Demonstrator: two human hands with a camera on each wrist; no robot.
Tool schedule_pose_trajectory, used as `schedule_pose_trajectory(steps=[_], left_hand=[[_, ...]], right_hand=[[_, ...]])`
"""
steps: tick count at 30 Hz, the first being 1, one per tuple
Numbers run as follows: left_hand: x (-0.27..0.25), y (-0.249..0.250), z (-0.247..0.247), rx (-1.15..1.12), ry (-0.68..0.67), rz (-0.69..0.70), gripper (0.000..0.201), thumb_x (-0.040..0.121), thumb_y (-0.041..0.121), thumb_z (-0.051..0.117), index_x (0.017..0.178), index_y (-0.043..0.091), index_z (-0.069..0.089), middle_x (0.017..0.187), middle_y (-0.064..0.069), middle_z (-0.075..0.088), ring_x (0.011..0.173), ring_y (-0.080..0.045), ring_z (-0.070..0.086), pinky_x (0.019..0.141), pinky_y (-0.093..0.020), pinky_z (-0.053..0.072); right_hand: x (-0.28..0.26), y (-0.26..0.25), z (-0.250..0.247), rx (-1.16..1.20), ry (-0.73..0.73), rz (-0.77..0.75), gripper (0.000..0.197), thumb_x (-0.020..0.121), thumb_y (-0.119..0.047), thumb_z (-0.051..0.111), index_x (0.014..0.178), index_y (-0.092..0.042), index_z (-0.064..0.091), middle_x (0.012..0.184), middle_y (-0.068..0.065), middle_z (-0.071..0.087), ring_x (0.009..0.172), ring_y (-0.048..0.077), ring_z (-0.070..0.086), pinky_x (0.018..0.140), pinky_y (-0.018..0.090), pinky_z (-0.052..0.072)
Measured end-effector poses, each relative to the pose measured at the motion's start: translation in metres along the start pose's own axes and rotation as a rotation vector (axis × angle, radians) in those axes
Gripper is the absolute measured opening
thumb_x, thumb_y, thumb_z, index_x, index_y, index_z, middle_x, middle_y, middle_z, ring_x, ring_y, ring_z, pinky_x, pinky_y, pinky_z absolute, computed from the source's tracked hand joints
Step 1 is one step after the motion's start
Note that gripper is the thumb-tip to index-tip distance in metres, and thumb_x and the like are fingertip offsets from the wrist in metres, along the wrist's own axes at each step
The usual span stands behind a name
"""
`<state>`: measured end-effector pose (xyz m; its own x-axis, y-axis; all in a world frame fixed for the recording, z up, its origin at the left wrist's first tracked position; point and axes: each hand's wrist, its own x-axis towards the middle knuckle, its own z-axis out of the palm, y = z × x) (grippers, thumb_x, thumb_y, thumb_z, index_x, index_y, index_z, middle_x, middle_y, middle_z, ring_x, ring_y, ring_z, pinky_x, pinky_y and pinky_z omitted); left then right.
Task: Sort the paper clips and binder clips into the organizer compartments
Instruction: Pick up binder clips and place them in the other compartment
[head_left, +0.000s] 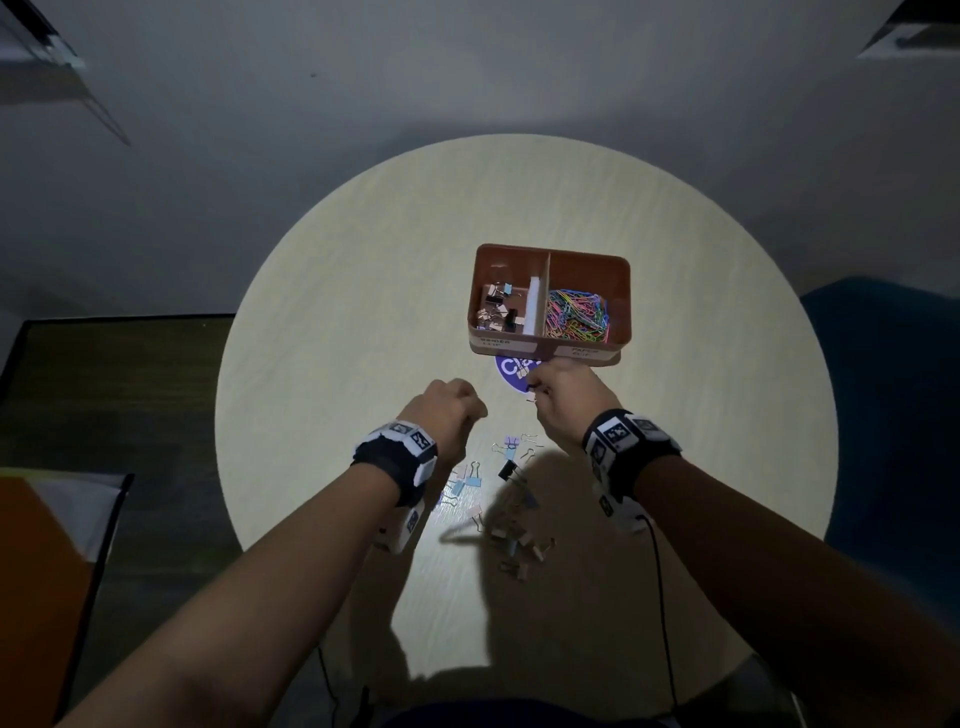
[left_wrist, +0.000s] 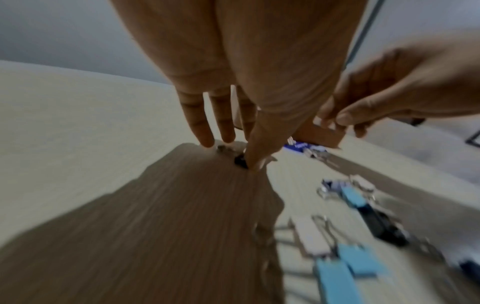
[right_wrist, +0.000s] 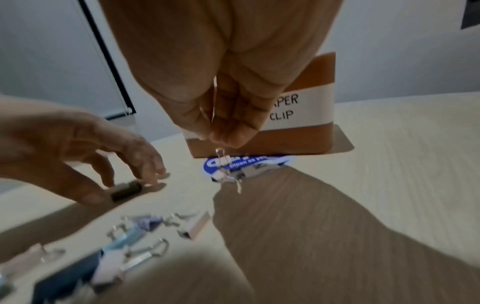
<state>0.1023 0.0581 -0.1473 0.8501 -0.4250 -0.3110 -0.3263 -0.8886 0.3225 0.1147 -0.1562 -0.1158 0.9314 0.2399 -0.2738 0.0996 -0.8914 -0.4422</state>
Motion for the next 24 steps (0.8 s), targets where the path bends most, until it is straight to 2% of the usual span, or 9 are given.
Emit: schedule_pose_trajectory(steps=[2, 6, 9, 12, 15, 18, 20, 24], left_hand=[[-0.004, 0.001, 0.007, 0.031, -0.016, 0.016, 0.029, 0.090, 0.015, 0.060, 0.116, 0.026, 0.064, 0.123, -0.002, 0.055, 0.106, -0.025, 0.051, 0.081, -0.042, 0.053], [-0.010, -0.002, 0.014, -0.019, -0.042, -0.032, 0.024, 0.094, 0.016, 0.051, 0.112, 0.021, 0.065, 0.114, -0.005, 0.057, 0.101, -0.026, 0.056, 0.078, -0.039, 0.054], [-0.014, 0.000, 0.012, -0.054, -0.016, -0.041, 0.025, 0.090, 0.015, 0.051, 0.109, 0.021, 0.065, 0.109, -0.005, 0.058, 0.095, -0.027, 0.059, 0.076, -0.037, 0.054], [-0.011, 0.013, 0.009, -0.129, -0.020, 0.046, 0.030, 0.090, 0.015, 0.053, 0.116, 0.022, 0.065, 0.114, -0.005, 0.056, 0.096, -0.025, 0.060, 0.081, -0.037, 0.053], [-0.003, 0.031, 0.013, -0.116, -0.064, 0.207, 0.036, 0.084, 0.006, 0.058, 0.116, 0.019, 0.068, 0.114, -0.010, 0.057, 0.093, -0.031, 0.060, 0.080, -0.042, 0.053], [0.001, 0.039, 0.023, 0.011, -0.129, 0.239, 0.037, 0.080, 0.010, 0.065, 0.116, 0.019, 0.069, 0.114, -0.010, 0.057, 0.091, -0.033, 0.059, 0.076, -0.042, 0.053], [-0.001, 0.036, 0.027, 0.015, -0.124, 0.202, 0.035, 0.082, 0.011, 0.064, 0.115, 0.020, 0.070, 0.115, -0.008, 0.056, 0.091, -0.031, 0.060, 0.076, -0.041, 0.054], [-0.009, 0.018, 0.030, -0.044, -0.082, 0.157, 0.028, 0.086, 0.011, 0.059, 0.111, 0.015, 0.069, 0.112, -0.009, 0.055, 0.090, -0.030, 0.058, 0.077, -0.041, 0.053]], right_hand=[[0.003, 0.002, 0.006, -0.054, -0.038, -0.030, 0.028, 0.090, -0.008, 0.055, 0.116, -0.010, 0.068, 0.118, 0.010, 0.063, 0.110, 0.027, 0.058, 0.095, 0.036, 0.048], [0.005, 0.005, 0.017, -0.138, -0.146, -0.021, 0.030, 0.093, -0.010, 0.055, 0.122, -0.010, 0.063, 0.127, 0.013, 0.054, 0.117, 0.030, 0.052, 0.099, 0.036, 0.042], [0.006, 0.008, 0.022, -0.147, -0.147, 0.008, 0.026, 0.093, -0.011, 0.054, 0.118, -0.010, 0.062, 0.126, 0.013, 0.054, 0.115, 0.030, 0.053, 0.096, 0.034, 0.042], [0.008, 0.008, 0.023, -0.128, -0.122, 0.038, 0.028, 0.089, -0.010, 0.055, 0.116, -0.011, 0.061, 0.121, 0.014, 0.054, 0.110, 0.032, 0.055, 0.091, 0.036, 0.045], [0.015, 0.002, 0.024, -0.117, -0.085, -0.002, 0.042, 0.088, -0.009, 0.054, 0.129, -0.013, 0.056, 0.119, 0.017, 0.053, 0.107, 0.036, 0.055, 0.089, 0.039, 0.048], [0.025, -0.006, 0.025, -0.208, -0.118, -0.037, 0.049, 0.091, -0.006, 0.051, 0.140, -0.012, 0.048, 0.124, 0.019, 0.051, 0.109, 0.038, 0.056, 0.090, 0.041, 0.050], [0.028, -0.008, 0.027, -0.243, -0.128, -0.026, 0.044, 0.092, -0.004, 0.049, 0.136, -0.008, 0.050, 0.125, 0.020, 0.051, 0.109, 0.037, 0.057, 0.090, 0.041, 0.049], [0.024, -0.002, 0.028, -0.244, -0.126, -0.012, 0.028, 0.093, -0.005, 0.048, 0.118, -0.002, 0.060, 0.122, 0.019, 0.053, 0.110, 0.035, 0.056, 0.094, 0.038, 0.046]])
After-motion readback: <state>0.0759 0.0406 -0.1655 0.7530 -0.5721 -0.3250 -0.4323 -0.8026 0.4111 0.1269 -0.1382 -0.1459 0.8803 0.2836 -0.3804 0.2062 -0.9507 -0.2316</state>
